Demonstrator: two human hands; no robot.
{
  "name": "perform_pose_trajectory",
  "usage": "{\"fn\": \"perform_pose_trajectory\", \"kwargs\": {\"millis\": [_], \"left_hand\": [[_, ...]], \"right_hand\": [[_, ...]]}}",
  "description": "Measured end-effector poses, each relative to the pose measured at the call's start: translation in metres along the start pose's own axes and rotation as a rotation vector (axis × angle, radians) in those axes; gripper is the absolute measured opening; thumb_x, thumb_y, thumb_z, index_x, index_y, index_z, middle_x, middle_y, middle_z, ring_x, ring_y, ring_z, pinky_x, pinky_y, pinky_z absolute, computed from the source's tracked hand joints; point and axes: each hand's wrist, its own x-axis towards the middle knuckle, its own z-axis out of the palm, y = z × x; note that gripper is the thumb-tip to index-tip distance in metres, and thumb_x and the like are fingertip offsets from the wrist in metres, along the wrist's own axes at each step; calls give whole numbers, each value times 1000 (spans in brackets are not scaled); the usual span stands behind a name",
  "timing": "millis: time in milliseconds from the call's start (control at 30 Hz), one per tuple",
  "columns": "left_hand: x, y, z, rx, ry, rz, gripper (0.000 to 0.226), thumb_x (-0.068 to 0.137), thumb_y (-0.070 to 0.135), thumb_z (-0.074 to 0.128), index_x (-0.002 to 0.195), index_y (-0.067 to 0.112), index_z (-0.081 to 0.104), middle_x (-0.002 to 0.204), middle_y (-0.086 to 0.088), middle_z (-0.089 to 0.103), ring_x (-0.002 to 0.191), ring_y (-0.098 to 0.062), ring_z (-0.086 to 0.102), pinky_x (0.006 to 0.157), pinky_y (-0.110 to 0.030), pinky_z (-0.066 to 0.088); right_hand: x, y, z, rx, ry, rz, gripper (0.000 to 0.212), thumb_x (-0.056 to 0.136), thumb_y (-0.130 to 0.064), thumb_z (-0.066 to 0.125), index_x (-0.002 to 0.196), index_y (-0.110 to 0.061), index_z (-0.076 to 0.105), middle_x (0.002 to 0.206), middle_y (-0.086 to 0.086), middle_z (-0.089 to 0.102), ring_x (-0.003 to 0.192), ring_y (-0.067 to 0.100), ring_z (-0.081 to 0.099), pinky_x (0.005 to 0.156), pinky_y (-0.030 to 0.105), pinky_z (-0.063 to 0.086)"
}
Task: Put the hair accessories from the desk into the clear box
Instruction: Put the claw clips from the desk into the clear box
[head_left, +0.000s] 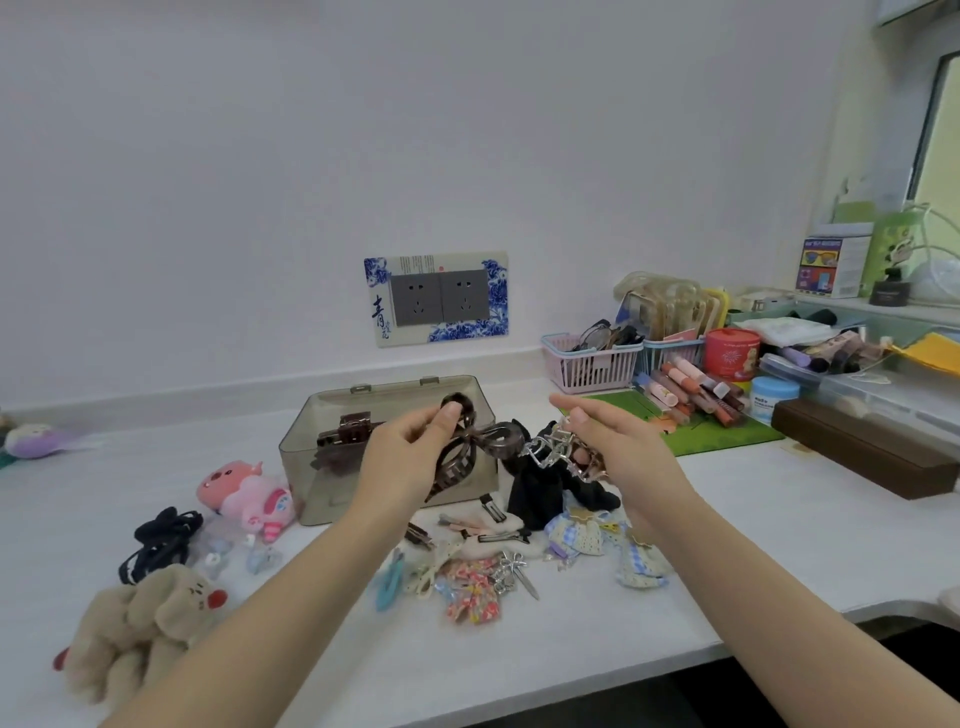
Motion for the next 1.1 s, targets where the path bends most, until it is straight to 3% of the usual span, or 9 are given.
{"fn": "perform_pose_trajectory", "kwargs": {"millis": [133, 300, 433, 567, 633, 767, 900, 1000, 1100], "left_hand": [[19, 16, -24, -6, 90, 39, 9, 88, 33, 61, 85, 32, 69, 84, 4, 72, 77, -15, 66, 71, -27, 52], [47, 35, -57, 77, 202, 172, 8, 91, 25, 59, 84, 23, 61, 89, 10, 62, 58, -1, 64, 49, -16, 48], [77, 40, -84, 173, 189, 137, 9, 88, 23, 62, 83, 17, 58, 98, 1, 68, 76, -15, 71, 67, -27, 58], [105, 34, -102, 287, 67, 75, 26, 79, 36, 72, 81, 10, 64, 90, -3, 74, 91, -17, 69, 88, -34, 51], [116, 29, -104, 336, 31, 44, 37, 77, 42, 72, 83, 6, 66, 92, -7, 74, 87, -18, 67, 87, -35, 50], [132, 8, -103, 357, -105, -34, 30, 75, 37, 76, 87, 11, 65, 99, -13, 72, 84, -22, 67, 90, -38, 54], [143, -8, -98, 373, -297, -128, 35, 75, 32, 77, 106, 20, 66, 100, -2, 71, 89, -14, 65, 83, -26, 51], [150, -16, -100, 508, -419, -143, 34, 72, 30, 79, 104, 22, 70, 90, 8, 69, 86, -10, 62, 83, -23, 46], [153, -22, -101, 703, -515, -136, 31, 69, 28, 81, 98, 22, 73, 79, 15, 68, 78, -4, 61, 77, -19, 45]], "right_hand": [[7, -16, 26, -25, -141, 27, 16, 90, -32, 55, 95, -34, 69, 88, -4, 60, 64, 10, 45, 69, 25, 40], [26, -34, 58, 76, -187, 28, 27, 73, -26, 75, 99, -21, 67, 75, -3, 64, 63, 12, 48, 64, 26, 40], [45, -46, 82, 18, -139, -106, 25, 72, -29, 75, 91, -15, 67, 77, 0, 70, 65, 15, 58, 58, 22, 43], [67, -48, 102, -98, -117, -207, 15, 74, -31, 74, 85, -21, 70, 81, -3, 69, 62, 9, 58, 55, 15, 44], [78, -48, 107, -155, -123, -219, 13, 74, -30, 74, 85, -23, 70, 83, -2, 68, 61, 10, 58, 55, 16, 45], [99, -44, 114, -242, -199, -202, 18, 74, -28, 74, 91, -25, 69, 85, 0, 69, 61, 10, 59, 58, 16, 47], [114, -38, 112, -342, -293, -145, 24, 72, -29, 75, 95, -28, 67, 88, -1, 69, 77, 12, 63, 66, 23, 47], [119, -35, 110, -399, -422, -74, 27, 71, -28, 76, 97, -29, 67, 84, -4, 70, 72, 8, 59, 55, 19, 37], [125, -29, 114, -514, -561, -37, 32, 70, -24, 77, 99, -28, 67, 88, -3, 70, 83, 14, 63, 69, 23, 44]]}}
